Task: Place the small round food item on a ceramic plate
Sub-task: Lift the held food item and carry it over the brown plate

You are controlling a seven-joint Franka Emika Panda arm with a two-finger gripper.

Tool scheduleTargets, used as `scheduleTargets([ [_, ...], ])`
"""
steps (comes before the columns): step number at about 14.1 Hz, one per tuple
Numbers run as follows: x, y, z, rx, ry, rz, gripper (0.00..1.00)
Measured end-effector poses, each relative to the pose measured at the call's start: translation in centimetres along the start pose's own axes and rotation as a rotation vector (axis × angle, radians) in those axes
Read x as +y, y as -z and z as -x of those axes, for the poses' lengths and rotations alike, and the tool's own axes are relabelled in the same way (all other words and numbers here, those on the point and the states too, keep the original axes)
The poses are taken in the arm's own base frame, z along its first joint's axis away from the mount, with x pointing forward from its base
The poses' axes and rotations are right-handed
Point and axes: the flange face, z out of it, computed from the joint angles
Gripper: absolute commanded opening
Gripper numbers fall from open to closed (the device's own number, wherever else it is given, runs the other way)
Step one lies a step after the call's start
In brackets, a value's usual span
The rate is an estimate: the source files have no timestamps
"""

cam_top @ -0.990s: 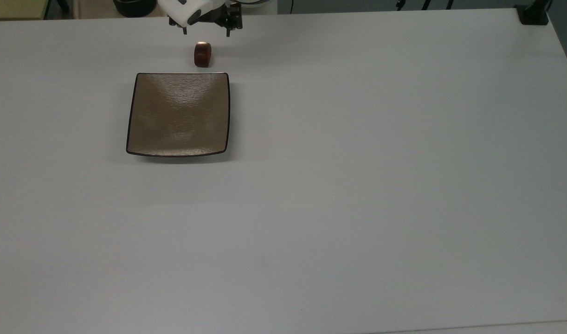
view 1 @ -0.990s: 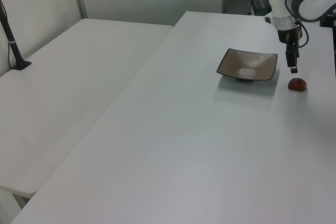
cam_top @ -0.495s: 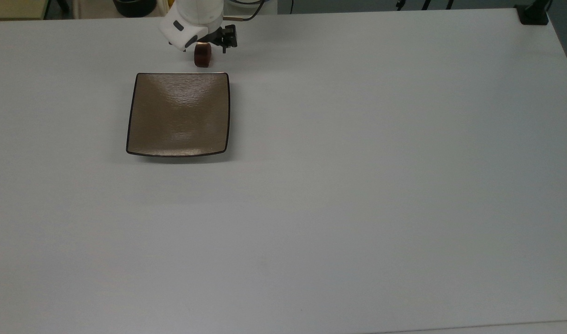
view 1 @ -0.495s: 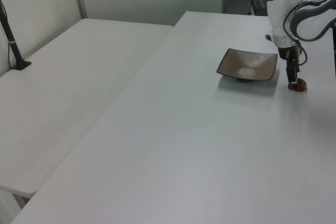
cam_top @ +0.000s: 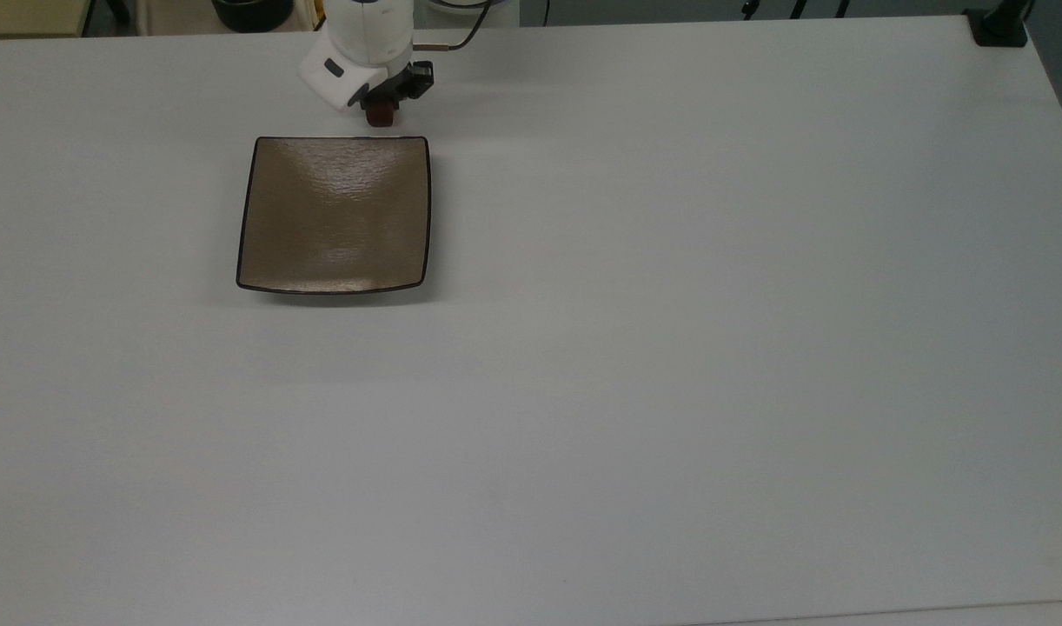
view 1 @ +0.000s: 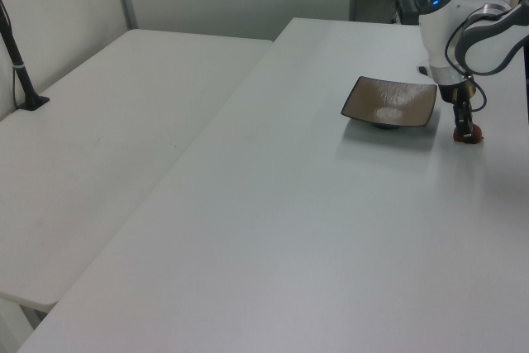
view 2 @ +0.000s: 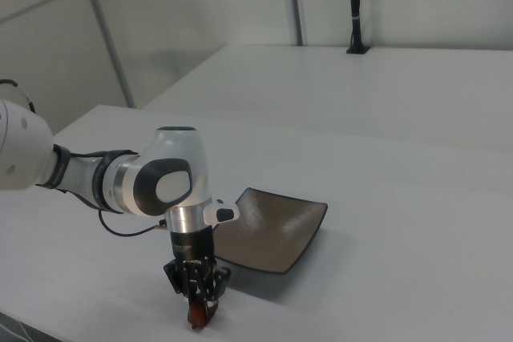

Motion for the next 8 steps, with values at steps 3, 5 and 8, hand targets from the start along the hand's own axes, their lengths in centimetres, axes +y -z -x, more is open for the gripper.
scheduleTargets([
  [3, 0.0, 0.1, 0.1, -0.007, 0.005, 0.000, 0.15],
  [5, 0.1, 0.3, 0.6, -0.044, 0.041, -0.004, 0.15],
  [8, 0.7, 2.6, 1.2, -0.076, 0.090, -0.004, 0.15],
])
